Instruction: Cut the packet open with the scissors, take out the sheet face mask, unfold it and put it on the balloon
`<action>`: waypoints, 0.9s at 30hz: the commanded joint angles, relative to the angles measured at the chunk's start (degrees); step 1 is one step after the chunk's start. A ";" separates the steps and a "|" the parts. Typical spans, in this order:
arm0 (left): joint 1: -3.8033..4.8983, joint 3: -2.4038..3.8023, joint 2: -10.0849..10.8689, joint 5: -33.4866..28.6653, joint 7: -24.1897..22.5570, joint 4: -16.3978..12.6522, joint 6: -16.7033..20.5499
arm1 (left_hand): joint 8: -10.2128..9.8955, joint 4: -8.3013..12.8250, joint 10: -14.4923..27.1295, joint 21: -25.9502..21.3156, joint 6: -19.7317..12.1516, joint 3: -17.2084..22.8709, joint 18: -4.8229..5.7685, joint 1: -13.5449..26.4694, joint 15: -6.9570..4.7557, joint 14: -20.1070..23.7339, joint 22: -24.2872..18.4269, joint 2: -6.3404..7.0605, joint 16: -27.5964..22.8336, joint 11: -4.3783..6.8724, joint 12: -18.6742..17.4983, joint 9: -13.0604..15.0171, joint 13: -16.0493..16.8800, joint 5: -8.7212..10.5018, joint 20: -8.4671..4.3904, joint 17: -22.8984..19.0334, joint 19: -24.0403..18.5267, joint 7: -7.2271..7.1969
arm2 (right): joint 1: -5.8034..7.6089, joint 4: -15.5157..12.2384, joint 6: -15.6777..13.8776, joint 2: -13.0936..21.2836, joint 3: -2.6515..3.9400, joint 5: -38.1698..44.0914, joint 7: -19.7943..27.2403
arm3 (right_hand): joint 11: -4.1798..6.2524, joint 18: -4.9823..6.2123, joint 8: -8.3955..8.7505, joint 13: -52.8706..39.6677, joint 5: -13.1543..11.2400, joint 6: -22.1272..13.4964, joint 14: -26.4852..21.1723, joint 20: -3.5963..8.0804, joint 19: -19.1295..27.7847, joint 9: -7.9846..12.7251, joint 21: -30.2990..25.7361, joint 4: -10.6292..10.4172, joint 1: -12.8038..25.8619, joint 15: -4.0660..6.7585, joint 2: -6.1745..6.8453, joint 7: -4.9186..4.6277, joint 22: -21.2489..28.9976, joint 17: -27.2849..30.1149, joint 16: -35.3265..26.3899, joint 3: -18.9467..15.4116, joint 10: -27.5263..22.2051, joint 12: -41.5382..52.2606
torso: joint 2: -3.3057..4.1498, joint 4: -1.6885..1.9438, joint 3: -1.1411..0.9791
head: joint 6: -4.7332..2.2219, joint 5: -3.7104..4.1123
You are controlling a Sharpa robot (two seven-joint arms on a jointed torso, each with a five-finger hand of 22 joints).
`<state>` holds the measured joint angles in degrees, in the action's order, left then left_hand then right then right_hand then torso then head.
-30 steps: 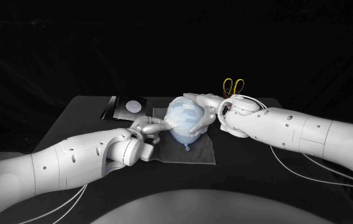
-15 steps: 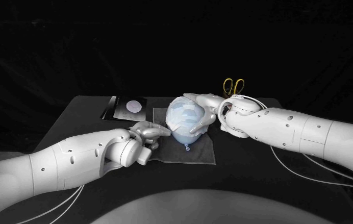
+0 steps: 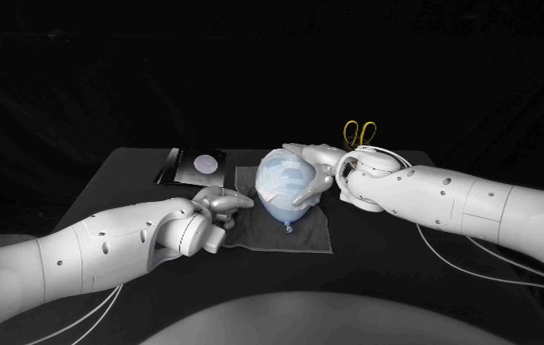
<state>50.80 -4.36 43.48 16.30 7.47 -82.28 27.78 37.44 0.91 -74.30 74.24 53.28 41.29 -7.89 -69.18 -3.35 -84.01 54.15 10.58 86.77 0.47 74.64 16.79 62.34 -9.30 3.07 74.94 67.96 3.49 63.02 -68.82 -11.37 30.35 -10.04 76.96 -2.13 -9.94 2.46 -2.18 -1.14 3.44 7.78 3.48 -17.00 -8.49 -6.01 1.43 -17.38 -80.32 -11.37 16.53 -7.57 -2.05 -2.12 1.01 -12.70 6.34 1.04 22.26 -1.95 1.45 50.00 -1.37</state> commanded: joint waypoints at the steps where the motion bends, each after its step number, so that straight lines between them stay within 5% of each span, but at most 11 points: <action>1: -0.06 0.05 -0.07 3.37 -3.65 -0.41 -0.01 | -1.35 0.43 8.81 -1.87 -1.80 -2.30 0.21 -1.28 0.27 -2.11 -3.06 -0.25 -1.02 -0.86 -7.94 10.80 -11.41 0.43 -0.41 3.15 -1.96 1.15 | -0.15 -0.10 1.28 0.04 -0.12 0.50 -0.29 | 0.08 0.89 -0.29 0.09 0.05 0.22 -0.29 -0.01 -0.27 -0.05 0.18 0.05 -0.60 0.09 -0.11 -1.07 0.07 0.06 -0.23 0.44 -0.32 -0.02 | 0.05 0.00 0.07 | 0.00 -0.08; 2: -0.07 0.06 -0.10 3.83 -4.50 -0.54 -0.40 | -2.51 1.08 12.81 -3.51 -2.94 -2.79 -0.28 -2.41 0.88 -0.89 -6.03 -0.17 -2.18 -1.64 -11.79 10.16 -16.36 0.40 -0.06 0.29 -4.07 2.07 | -0.15 -0.10 1.28 0.03 -0.12 0.50 -0.28 | 0.08 0.89 -0.29 0.09 0.05 0.22 -0.29 -0.01 -0.27 -0.05 0.18 0.05 -0.60 0.09 -0.11 -1.07 0.07 0.06 -0.23 0.44 -0.32 -0.02 | 0.04 0.00 0.08 | 0.00 -0.09; 5: -0.12 0.06 -0.25 6.37 -6.00 -0.93 -1.42 | -4.27 1.99 15.64 -6.82 -3.79 -4.68 -1.23 -3.75 1.96 1.74 -11.50 0.47 -4.52 -2.74 -14.53 8.92 -19.88 1.11 0.97 -4.77 -8.19 3.12 | -0.15 -0.10 1.26 0.02 -0.12 0.50 -0.27 | 0.08 0.89 -0.29 0.09 0.05 0.22 -0.29 -0.01 -0.27 -0.05 0.18 0.05 -0.60 0.09 -0.11 -1.07 0.07 0.06 -0.23 0.44 -0.32 -0.02 | 0.03 0.02 0.07 | 0.00 -0.11; 10: -0.19 0.07 -0.52 13.32 -5.75 -1.23 -2.52 | -4.08 -0.10 16.06 -7.85 -3.91 -10.62 -1.39 -0.86 2.56 2.15 -12.20 3.16 -4.64 -3.22 -13.66 8.71 -19.93 1.90 1.82 -5.20 -8.34 3.51 | -0.15 -0.06 1.26 -0.04 -0.12 0.50 -0.26 | 0.08 0.89 -0.29 0.09 0.05 0.22 -0.29 -0.01 -0.27 -0.05 0.18 0.05 -0.60 0.09 -0.11 -1.07 0.07 0.06 -0.23 0.44 -0.32 -0.02 | 0.02 0.00 -0.01 | 0.00 -0.27; 13: -0.21 0.07 -0.59 18.07 -4.89 -1.18 -2.84 | -3.26 -2.34 15.76 -8.37 -4.51 -14.78 -1.40 0.22 2.60 2.17 -12.51 3.78 -4.52 -3.29 -12.10 8.93 -18.94 6.16 1.95 -5.25 -7.87 3.48 | -0.15 -0.02 1.28 -0.08 -0.12 0.49 -0.25 | 0.08 0.89 -0.29 0.09 0.05 0.22 -0.29 -0.01 -0.27 -0.05 0.18 0.05 -0.60 0.09 -0.11 -1.07 0.07 0.06 -0.23 0.44 -0.32 -0.02 | -0.01 -0.03 -0.01 | 0.00 -0.18; 16: -0.23 0.08 -0.60 21.93 -4.10 -0.92 -2.62 | -2.49 -5.88 14.59 -8.44 -4.55 -18.99 -1.35 3.92 2.64 2.02 -12.42 4.60 -4.31 -3.22 -10.34 9.20 -17.17 6.54 1.92 -4.97 -7.42 3.35 | -0.15 0.01 1.36 -0.10 -0.13 0.47 -0.25 | 0.08 0.89 -0.29 0.09 0.05 0.22 -0.29 -0.01 -0.27 -0.05 0.18 0.05 -0.60 0.09 -0.11 -1.07 0.07 0.06 -0.23 0.44 -0.32 -0.02 | 0.00 -0.04 -0.01 | 0.00 -0.09; 18: -0.23 0.08 -0.58 23.24 -3.51 -0.72 -2.40 | -1.16 -11.34 12.92 -8.10 -4.49 -26.43 -1.18 5.38 2.28 1.56 -11.54 3.02 -3.80 -2.49 -7.87 9.75 -14.54 6.55 1.63 -4.09 -6.38 2.95 | -0.15 0.01 1.40 -0.11 -0.13 0.46 -0.25 | 0.08 0.89 -0.29 0.09 0.05 0.22 -0.29 -0.01 -0.27 -0.05 0.18 0.05 -0.60 0.09 -0.11 -1.07 0.07 0.06 -0.23 0.44 -0.32 -0.02 | 0.03 -0.06 -0.01 | 0.00 -0.04; 20: -0.23 0.09 -0.59 23.80 -3.12 -0.58 -2.33 | -0.53 -14.44 12.28 -7.82 -4.41 -30.03 -1.06 5.84 2.06 1.29 -11.05 1.86 -3.56 -2.68 -7.01 9.98 -13.70 6.67 1.50 -3.69 -5.87 2.47 | -0.15 -0.01 1.42 -0.11 -0.13 0.46 -0.25 | 0.08 0.89 -0.29 0.09 0.05 0.22 -0.29 -0.01 -0.27 -0.05 0.18 0.05 -0.60 0.09 -0.11 -1.07 0.07 0.06 -0.23 0.44 -0.32 -0.02 | 0.01 -0.07 -0.01 | 0.00 -0.02; 21: -0.23 0.10 -0.62 24.21 -2.66 -0.44 -2.40 | 0.57 -17.92 10.96 -7.10 -4.42 -35.63 -0.80 3.78 1.76 0.65 -9.73 0.24 -2.98 -2.27 -5.36 10.40 -11.84 6.60 1.22 -2.53 -4.73 2.22 | -0.15 -0.02 1.44 -0.11 -0.13 0.45 -0.25 | 0.10 0.89 -0.31 0.09 0.05 0.25 -0.30 -0.01 -0.31 -0.08 0.19 0.04 -0.64 0.08 -0.11 -1.06 0.08 0.06 -0.23 0.49 -0.33 -0.02 | 0.02 -0.09 -0.01 | 0.00 -0.02; 22: -0.24 0.10 -0.69 24.48 -2.20 -0.33 -2.57 | 1.52 -17.75 9.54 -6.31 -3.96 -39.84 -0.59 4.07 1.49 0.03 -8.38 -1.51 -2.40 -1.98 -4.01 10.70 -10.15 6.61 0.94 -1.30 -3.67 1.99 | -0.15 -0.02 1.45 -0.11 -0.13 0.45 -0.25 | 0.11 0.90 -0.32 0.09 0.05 0.27 -0.30 -0.01 -0.34 -0.10 0.19 0.04 -0.67 0.08 -0.12 -1.06 0.08 0.07 -0.23 0.52 -0.33 -0.02 | 0.02 -0.07 0.01 | 0.00 -0.04; 27: -0.23 0.13 -1.14 25.27 -0.04 0.11 -4.23 | 3.38 -17.88 4.69 -3.48 -2.16 -44.02 0.28 4.73 0.66 -1.89 -3.49 -4.03 -0.66 -1.03 -0.26 11.14 -4.40 6.59 0.32 2.99 -0.34 0.95 | -0.15 -0.05 1.51 -0.15 -0.13 0.44 -0.24 | 0.11 0.90 -0.32 0.09 0.05 0.27 -0.30 -0.01 -0.34 -0.10 0.19 0.04 -0.67 0.08 -0.12 -1.06 0.08 0.07 -0.23 0.52 -0.33 -0.02 | 0.06 -0.06 0.03 | 0.00 -0.02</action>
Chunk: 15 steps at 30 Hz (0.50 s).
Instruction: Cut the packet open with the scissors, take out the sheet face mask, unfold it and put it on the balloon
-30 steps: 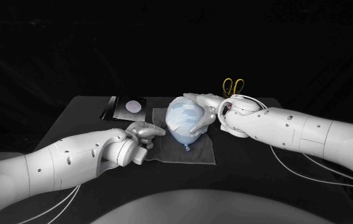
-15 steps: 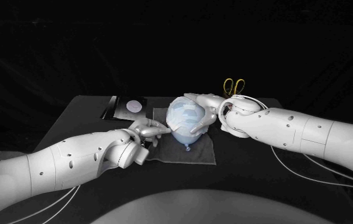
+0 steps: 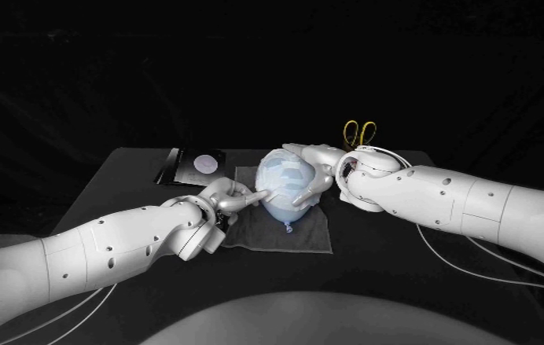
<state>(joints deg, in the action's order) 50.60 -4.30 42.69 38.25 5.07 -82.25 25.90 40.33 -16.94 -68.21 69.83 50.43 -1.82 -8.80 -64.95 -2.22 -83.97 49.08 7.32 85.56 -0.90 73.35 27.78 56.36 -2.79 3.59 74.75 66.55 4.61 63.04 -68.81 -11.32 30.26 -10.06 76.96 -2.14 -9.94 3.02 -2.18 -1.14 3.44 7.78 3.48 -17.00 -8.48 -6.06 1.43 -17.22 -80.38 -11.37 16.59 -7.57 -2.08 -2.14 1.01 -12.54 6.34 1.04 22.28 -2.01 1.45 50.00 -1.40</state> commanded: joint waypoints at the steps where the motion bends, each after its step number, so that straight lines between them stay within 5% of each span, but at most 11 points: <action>1: -0.03 0.08 -0.41 3.39 2.65 0.14 -2.65 | 0.73 -0.04 -2.13 1.41 0.96 -1.36 1.34 0.66 -0.64 -2.27 2.38 -0.97 0.85 0.53 1.54 0.17 2.41 0.08 -0.35 3.99 1.61 -0.37 | -0.16 -0.06 1.46 -0.08 -0.12 0.44 -0.23 | 0.11 0.34 -0.32 0.09 0.05 0.27 -0.31 -0.01 -0.35 -0.05 0.19 -0.12 -0.60 0.08 -0.18 -1.06 0.10 0.08 -0.23 0.36 -0.33 -0.02 | 0.04 0.01 0.03 | 0.00 0.03; 6: -0.03 0.11 -0.80 3.59 3.90 0.56 -3.63 | 1.50 -0.09 -4.26 2.51 1.92 -2.75 1.63 1.54 -1.23 -3.25 4.07 -1.49 1.73 1.16 2.95 0.16 4.77 0.05 -0.89 6.38 2.73 -1.02 | -0.16 -0.06 1.49 -0.14 -0.12 0.38 -0.23 | 0.12 0.34 -0.35 0.09 0.04 0.34 -0.34 -0.01 -0.37 -0.10 0.19 -0.12 -0.61 0.07 -0.22 -1.12 0.10 0.10 -0.24 0.38 -0.36 -0.02 | 0.00 0.07 0.00 | 0.00 0.02; 15: -0.01 0.22 -2.04 3.61 6.45 1.17 -4.46 | 2.53 -0.02 -8.37 5.45 4.25 -4.01 2.55 5.37 -2.41 -4.93 9.16 -8.16 3.27 2.44 5.17 -0.30 9.15 0.13 -1.84 11.21 6.04 -2.34 | -0.16 -0.08 1.52 -0.22 -0.13 0.29 -0.22 | 0.18 0.34 -0.39 0.08 0.04 0.41 -0.34 -0.01 -0.37 -0.15 0.19 -0.12 -0.60 0.06 -0.24 -1.30 0.11 0.10 -0.24 0.39 -0.34 -0.02 | 0.04 0.02 0.04 | 0.00 0.00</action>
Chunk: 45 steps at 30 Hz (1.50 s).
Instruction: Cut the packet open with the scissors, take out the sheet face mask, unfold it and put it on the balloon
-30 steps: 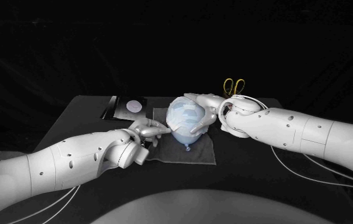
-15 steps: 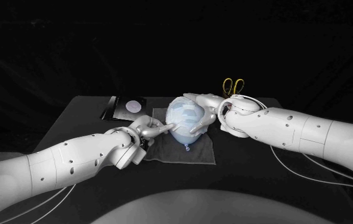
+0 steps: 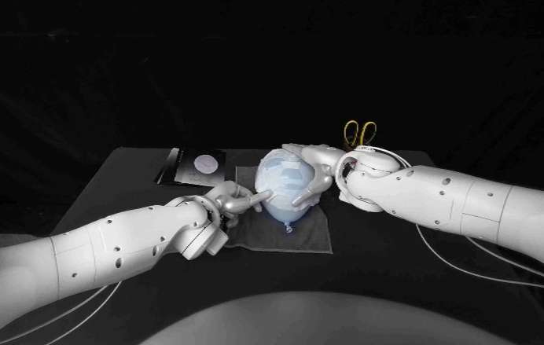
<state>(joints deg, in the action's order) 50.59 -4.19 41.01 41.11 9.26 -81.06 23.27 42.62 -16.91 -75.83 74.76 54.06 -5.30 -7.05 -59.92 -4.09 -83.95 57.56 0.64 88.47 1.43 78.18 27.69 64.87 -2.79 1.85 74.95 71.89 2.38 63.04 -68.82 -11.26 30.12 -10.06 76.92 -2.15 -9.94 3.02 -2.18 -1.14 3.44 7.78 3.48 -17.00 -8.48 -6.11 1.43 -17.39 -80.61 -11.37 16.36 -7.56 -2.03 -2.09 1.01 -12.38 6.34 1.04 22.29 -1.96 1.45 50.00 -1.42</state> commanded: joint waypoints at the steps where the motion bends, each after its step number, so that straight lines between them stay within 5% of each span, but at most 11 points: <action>1: -0.01 0.12 -0.47 0.79 2.46 0.01 -1.98 | 0.25 -0.02 -1.00 0.68 0.73 -0.69 0.84 0.36 -0.60 -5.01 0.96 -1.86 0.43 0.16 0.47 -0.27 0.93 0.09 -0.16 11.21 0.87 -0.19 | -0.16 -0.08 1.46 -0.08 -0.12 0.31 -0.21 | 0.24 0.34 -0.43 0.08 0.04 0.49 -0.34 -0.01 -0.41 -0.16 0.19 0.05 -0.34 0.05 -0.02 -1.46 0.08 0.05 -0.24 0.24 -0.34 -0.02 | 0.03 -0.03 0.04 | 0.00 0.05; 8: 0.00 0.16 -1.01 1.35 4.13 0.08 -3.67 | 0.16 0.21 -2.77 1.73 1.81 -0.72 1.18 -3.93 -1.15 -5.45 2.82 -6.85 0.88 0.76 1.24 -1.19 2.92 0.05 -0.60 12.74 1.93 -0.84 | -0.16 -0.25 1.48 -0.05 -0.12 0.22 -0.20 | 0.28 0.34 -0.48 0.08 0.03 0.59 -0.35 -0.01 -0.42 -0.22 0.19 0.04 -0.29 0.05 -0.03 -1.63 0.09 0.06 -0.24 0.25 -0.32 -0.01 | 0.01 -0.03 -0.03 | 0.00 0.11; 14: 0.00 0.17 -1.02 2.60 5.23 0.07 -4.99 | -0.35 0.84 -3.16 1.92 2.00 -1.06 1.23 -11.12 -1.30 -5.50 3.18 -6.49 0.94 0.96 1.19 -2.19 3.32 0.03 -0.75 12.95 1.99 -1.01 | -0.16 -0.29 1.48 0.00 -0.12 0.14 -0.19 | 0.32 0.34 -0.52 0.08 0.03 0.66 -0.35 -0.01 -0.44 -0.26 0.19 0.04 -0.25 0.05 -0.08 -1.84 0.10 0.06 -0.24 0.30 -0.30 0.00 | -0.03 -0.02 -0.01 | 0.00 0.34; 22: 0.00 0.17 -0.57 4.99 7.17 0.01 -6.19 | -1.40 4.36 -3.77 2.37 2.11 1.50 1.39 -23.40 -1.74 -5.53 4.16 -5.43 0.96 1.50 1.42 -3.76 4.39 0.00 -0.98 13.06 2.42 -1.58 | -0.16 -0.26 1.51 0.13 -0.12 0.01 -0.21 | 0.32 0.34 -0.52 0.08 0.03 0.66 -0.35 -0.01 -0.44 -0.26 0.19 0.04 -0.25 0.05 -0.08 -1.84 0.10 0.06 -0.24 0.30 -0.30 0.00 | 0.03 0.02 0.00 | 0.00 0.36; 28: 0.00 0.17 -0.62 6.97 8.63 -0.07 -6.69 | -2.09 5.44 -4.46 2.89 2.60 2.76 1.57 -27.50 -1.83 -5.51 5.20 -4.09 0.93 1.60 1.89 -4.73 5.53 0.00 -1.10 12.96 3.01 -1.66 | -0.16 -0.31 1.48 0.18 -0.12 -0.05 -0.20 | 0.35 0.34 -0.55 0.07 0.03 0.73 -0.35 -0.01 -0.47 -0.31 0.20 0.04 -0.23 0.04 -0.09 -2.02 0.10 0.06 -0.24 0.36 -0.27 0.00 | -0.01 0.01 0.05 | 0.00 0.20; 33: 0.00 0.19 0.06 6.82 7.44 -0.81 -6.97 | -2.30 4.25 -4.45 2.95 3.32 1.71 1.60 -26.66 -1.65 -5.46 5.35 -2.01 0.86 1.39 1.80 -5.23 5.48 0.02 -1.12 12.73 3.07 -1.45 | -0.16 -0.38 1.46 0.23 -0.12 -0.08 -0.16 | 0.39 0.34 -0.60 0.07 0.03 0.80 -0.36 -0.01 -0.49 -0.37 0.19 0.05 -0.20 0.04 -0.09 -2.24 0.11 0.07 -0.24 0.38 -0.26 0.01 | -0.02 0.01 0.03 | 0.00 0.29; 36: -0.01 0.39 1.21 4.85 4.81 -1.94 -7.01 | -2.54 1.77 -2.53 2.16 3.07 -0.87 1.30 -23.69 -1.34 -4.97 3.81 0.18 0.31 0.86 -0.05 -5.58 2.25 0.04 -1.06 10.93 2.09 -0.81 | -0.16 -0.44 1.48 0.31 -0.12 -0.12 -0.13 | 0.41 0.34 -0.62 0.07 0.03 0.85 -0.35 -0.01 -0.55 -0.40 0.20 0.05 -0.20 0.04 -0.10 -2.35 0.11 0.06 -0.24 0.41 -0.24 0.01 | 0.00 0.04 0.01 | 0.00 0.37; 39: -0.01 0.87 2.49 3.00 2.32 -3.11 -6.79 | -2.71 0.17 -0.47 0.91 2.16 -3.24 0.88 -20.45 -0.73 -4.42 1.52 0.85 -0.34 0.09 -1.92 -5.78 -0.77 0.09 -0.83 9.05 0.59 0.08 | -0.16 -0.49 1.48 0.41 -0.12 -0.16 -0.10 | 0.40 0.34 -0.63 0.06 0.03 0.85 -0.35 -0.01 -0.53 -0.40 0.20 0.05 -0.21 0.04 -0.13 -2.39 0.12 0.06 -0.24 0.44 -0.19 0.02 | 0.01 0.08 -0.02 | 0.00 0.37; 45: 0.13 2.03 4.77 -0.07 -1.49 -4.68 -4.71 | -2.24 0.08 2.43 -1.11 0.47 -7.85 0.27 -12.98 0.15 -3.58 -1.62 -1.76 -1.38 -0.75 -4.53 -5.87 -4.81 0.05 0.06 6.47 -1.46 0.89 | -0.16 -0.58 1.50 0.51 -0.12 -0.28 -0.02 | 0.40 0.34 -0.63 0.06 0.03 0.85 -0.35 -0.01 -0.53 -0.40 0.20 0.05 -0.21 0.04 -0.13 -2.39 0.12 0.06 -0.24 0.44 -0.19 0.02 | -0.06 0.01 0.00 | 0.00 0.18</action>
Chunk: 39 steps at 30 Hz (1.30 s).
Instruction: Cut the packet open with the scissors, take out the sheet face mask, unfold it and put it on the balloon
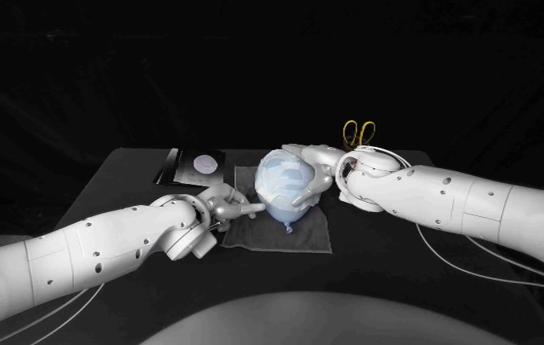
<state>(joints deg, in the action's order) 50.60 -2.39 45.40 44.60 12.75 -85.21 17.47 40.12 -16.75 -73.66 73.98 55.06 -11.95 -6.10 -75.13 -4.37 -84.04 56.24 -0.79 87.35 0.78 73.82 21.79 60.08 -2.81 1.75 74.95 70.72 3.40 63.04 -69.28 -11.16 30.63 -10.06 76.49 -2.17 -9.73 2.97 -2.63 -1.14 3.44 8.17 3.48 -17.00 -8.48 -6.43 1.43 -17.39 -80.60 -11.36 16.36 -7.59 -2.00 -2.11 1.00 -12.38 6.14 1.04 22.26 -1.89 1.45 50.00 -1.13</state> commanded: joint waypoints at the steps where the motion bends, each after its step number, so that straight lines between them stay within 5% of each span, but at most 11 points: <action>1: 0.18 0.37 0.65 -4.12 -5.62 -0.69 1.63 | 0.31 -0.08 0.35 -0.39 -0.57 -1.30 -0.70 2.35 0.43 -3.46 -0.40 -0.54 -0.31 -0.10 -0.25 0.04 -0.16 0.07 0.18 6.34 -0.35 -0.12 | -0.17 -0.13 1.41 0.00 -0.13 0.13 0.02 | 0.19 0.39 -0.17 0.06 0.03 0.45 -0.35 -0.01 -0.53 -0.07 0.20 0.05 -0.22 0.03 -0.13 -2.36 0.09 0.08 -0.24 0.44 0.02 0.02 | -0.02 -0.07 0.01 | 0.00 -0.08; 3: 0.25 0.54 1.02 -5.29 -7.05 -0.90 2.69 | 0.02 0.05 3.11 -2.57 -2.12 -1.79 -1.40 1.60 0.74 -2.29 -4.22 -1.90 -1.66 -0.51 -2.69 -0.17 -3.99 0.05 0.40 2.96 -2.70 0.34 | -0.17 -0.13 1.39 -0.02 -0.13 0.05 0.07 | 0.19 0.39 -0.17 0.06 0.03 0.45 -0.35 -0.01 -0.53 -0.07 0.20 0.05 -0.22 0.03 -0.13 -2.36 0.09 0.08 -0.24 0.44 0.02 0.02 | 0.03 -0.13 0.05 | 0.00 -0.07; 6: 0.31 0.70 1.41 -7.86 -12.02 -0.89 5.20 | -2.71 0.06 18.96 -15.49 -9.77 -3.67 -4.01 -1.60 4.18 8.63 -22.08 -2.87 -13.38 -3.91 -16.39 -1.35 -21.60 0.13 2.65 -18.75 -15.16 4.07 | -0.18 -0.05 1.29 -0.04 -0.13 -0.18 0.16 | 0.14 0.39 -0.16 0.05 0.03 0.40 -0.37 -0.01 -0.54 -0.03 0.20 0.05 -0.24 0.01 -0.17 -2.38 0.09 0.10 -0.24 0.48 0.04 0.02 | 0.04 -0.06 0.02 | 0.00 -0.08; 9: 0.33 0.76 1.57 -9.31 -19.09 -0.66 7.99 | -4.12 0.26 24.22 -21.87 -14.22 -4.79 -3.84 -5.96 6.50 20.71 -25.72 -3.38 -26.26 -6.62 -21.25 -2.27 -24.92 0.10 5.22 -35.96 -18.21 6.61 | -0.18 -0.01 1.30 -0.06 -0.13 -0.31 0.20 | 0.10 0.39 -0.13 0.05 0.03 0.31 -0.34 0.00 -0.53 0.03 0.20 0.05 -0.25 -0.02 -0.20 -2.35 0.10 0.07 -0.24 0.50 0.05 0.03 | 0.01 -0.05 -0.03 | 0.00 -0.05; 14: 0.33 0.78 0.56 -7.96 -33.21 0.66 12.62 | -5.53 0.83 36.85 -37.61 -20.93 -6.22 -1.77 -13.39 11.86 39.59 -34.43 -4.54 -40.46 -10.88 -32.95 -3.91 -33.29 -0.03 10.19 -42.29 -28.85 9.86 | -0.19 0.10 1.45 -0.12 -0.13 -0.47 0.24 | 0.10 0.39 -0.13 0.05 0.03 0.31 -0.34 0.00 -0.53 0.03 0.20 0.05 -0.25 -0.02 -0.20 -2.35 0.10 0.07 -0.24 0.50 0.05 0.03 | -0.04 -0.09 0.02 | 0.00 -0.09; 19: 0.26 0.70 -1.75 -5.09 -41.64 3.18 16.12 | -6.43 0.44 40.21 -53.57 -24.43 -7.07 0.93 -17.79 16.34 52.99 -43.69 -4.48 -52.96 -14.56 -43.15 -5.83 -42.73 0.02 14.74 -50.00 -39.14 9.35 | -0.20 0.18 1.58 -0.19 -0.13 -0.63 0.24 | -0.06 0.39 -0.10 0.05 0.02 0.21 -0.35 0.00 -0.56 0.08 0.20 0.05 -0.27 -0.07 -0.26 -2.25 0.11 0.08 -0.24 0.53 0.08 0.03 | 0.11 -0.16 0.06 | 0.00 -0.06; 27: 0.35 0.68 -3.53 -2.85 -45.10 6.77 19.00 | -8.43 -0.06 39.43 -65.71 -25.95 3.87 2.55 -14.41 18.31 59.31 -51.61 3.26 -65.57 -15.40 -50.45 -8.71 -51.92 0.09 15.17 -59.48 -47.39 6.89 | -0.20 0.16 1.63 -0.23 -0.13 -0.72 0.22 | -0.06 0.39 -0.10 0.05 0.02 0.21 -0.35 0.00 -0.56 0.08 0.20 0.05 -0.27 -0.07 -0.26 -2.25 0.11 0.08 -0.24 0.53 0.08 0.03 | 0.08 -0.21 -0.02 | 0.00 0.25; 32: 0.60 0.71 -4.83 -0.12 -43.95 8.52 19.47 | -9.63 -0.13 38.79 -68.02 -25.66 8.63 2.69 -12.30 18.61 64.14 -53.12 7.16 -72.45 -15.62 -52.62 -9.86 -54.63 0.05 15.19 -64.26 -49.14 8.00 | -0.20 0.19 1.76 -0.30 -0.13 -0.76 0.20 | -0.08 0.38 -0.10 0.05 0.01 0.18 -0.37 -0.01 -0.51 0.08 0.18 0.06 -0.29 -0.11 -0.28 -2.28 0.13 0.09 -0.24 0.52 0.07 0.03 | 0.08 -0.14 0.08 | 0.00 0.47; 34: 0.69 0.73 -5.28 1.03 -43.00 9.05 19.08 | -10.41 -0.17 39.39 -69.04 -25.92 9.21 2.79 -11.71 18.13 67.63 -53.63 8.48 -75.63 -14.84 -53.86 -10.31 -55.57 -0.01 15.27 -66.31 -51.00 9.24 | -0.20 0.20 1.80 -0.32 -0.13 -0.78 0.21 | -0.08 0.38 -0.10 0.05 0.01 0.18 -0.37 -0.01 -0.51 0.08 0.18 0.06 -0.29 -0.11 -0.28 -2.28 0.13 0.09 -0.24 0.52 0.07 0.03 | 0.11 -0.15 0.13 | 0.00 0.49; 37: 1.23 0.78 -6.66 4.22 -39.53 10.63 16.41 | -18.17 -0.47 50.80 -71.60 -33.36 4.72 2.90 -9.80 16.39 76.37 -54.43 12.84 -82.02 -11.55 -61.64 -13.34 -57.41 -0.27 15.29 -70.40 -57.50 8.98 | -0.20 0.20 1.88 -0.40 -0.13 -0.81 0.24 | -0.09 0.38 -0.10 0.04 0.01 0.17 -0.38 -0.01 -0.50 0.09 0.18 0.06 -0.30 -0.11 -0.29 -2.30 0.13 0.10 -0.24 0.50 0.12 0.04 | 0.16 -0.23 0.16 | 0.00 0.43; 39: 1.55 0.80 -7.46 6.42 -37.29 11.49 14.57 | -18.32 -0.53 55.73 -72.47 -32.92 2.80 2.84 -8.80 15.71 78.42 -54.68 14.56 -83.47 -9.18 -65.00 -13.34 -57.72 -0.40 15.26 -71.36 -60.49 6.12 | -0.20 0.20 1.90 -0.43 -0.14 -0.85 0.25 | -0.25 0.38 -0.09 0.03 0.01 0.13 -0.37 -0.01 -0.48 0.10 0.17 0.06 -0.30 -0.07 -0.30 -2.31 0.15 0.10 -0.24 0.49 0.15 0.05 | 0.17 -0.23 0.15 | 0.00 0.34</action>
<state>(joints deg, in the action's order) 51.92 -1.67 38.38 45.55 -27.93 -74.08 34.62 22.05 -17.23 -19.57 1.81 22.29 -8.49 -4.33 -84.20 11.45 -6.32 1.63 13.11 4.40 -9.18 9.94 8.54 2.52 -2.84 17.02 3.93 11.16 8.72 63.04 -69.06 -10.99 30.28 -10.06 75.48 -2.05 -9.73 2.58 -2.63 -1.14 3.44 8.17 3.48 -17.00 -8.48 -6.34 1.43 -17.23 -80.60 -11.36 16.36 -7.58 -1.91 -2.10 1.00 -12.22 6.14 1.04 22.39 -2.08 1.55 50.00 -0.65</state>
